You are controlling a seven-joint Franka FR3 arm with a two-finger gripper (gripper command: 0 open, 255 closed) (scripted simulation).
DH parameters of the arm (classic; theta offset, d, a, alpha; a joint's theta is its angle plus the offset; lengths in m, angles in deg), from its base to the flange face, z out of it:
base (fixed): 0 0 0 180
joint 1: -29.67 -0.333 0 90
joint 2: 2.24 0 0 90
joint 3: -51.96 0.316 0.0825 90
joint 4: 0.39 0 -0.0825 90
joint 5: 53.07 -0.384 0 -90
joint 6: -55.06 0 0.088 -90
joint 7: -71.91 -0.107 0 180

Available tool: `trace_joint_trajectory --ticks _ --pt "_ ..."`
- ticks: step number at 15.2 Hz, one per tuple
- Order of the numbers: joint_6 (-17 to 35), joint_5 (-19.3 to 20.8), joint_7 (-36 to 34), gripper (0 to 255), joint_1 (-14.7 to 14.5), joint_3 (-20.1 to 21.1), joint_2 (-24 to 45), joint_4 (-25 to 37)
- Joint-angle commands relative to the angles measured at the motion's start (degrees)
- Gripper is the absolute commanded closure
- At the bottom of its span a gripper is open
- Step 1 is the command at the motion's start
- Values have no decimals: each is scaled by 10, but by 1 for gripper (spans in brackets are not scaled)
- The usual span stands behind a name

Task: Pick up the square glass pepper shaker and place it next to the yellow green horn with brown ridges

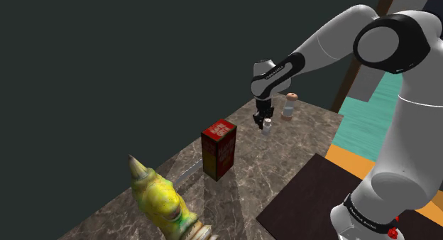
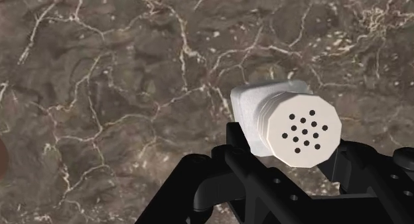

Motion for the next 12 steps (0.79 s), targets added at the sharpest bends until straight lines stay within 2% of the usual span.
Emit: trace_joint_trajectory --ticks 1,12 --pt "-14 1 0 255 0 -1 -12 2" --pt "-91 6 0 255 -2 -2 -65 26"
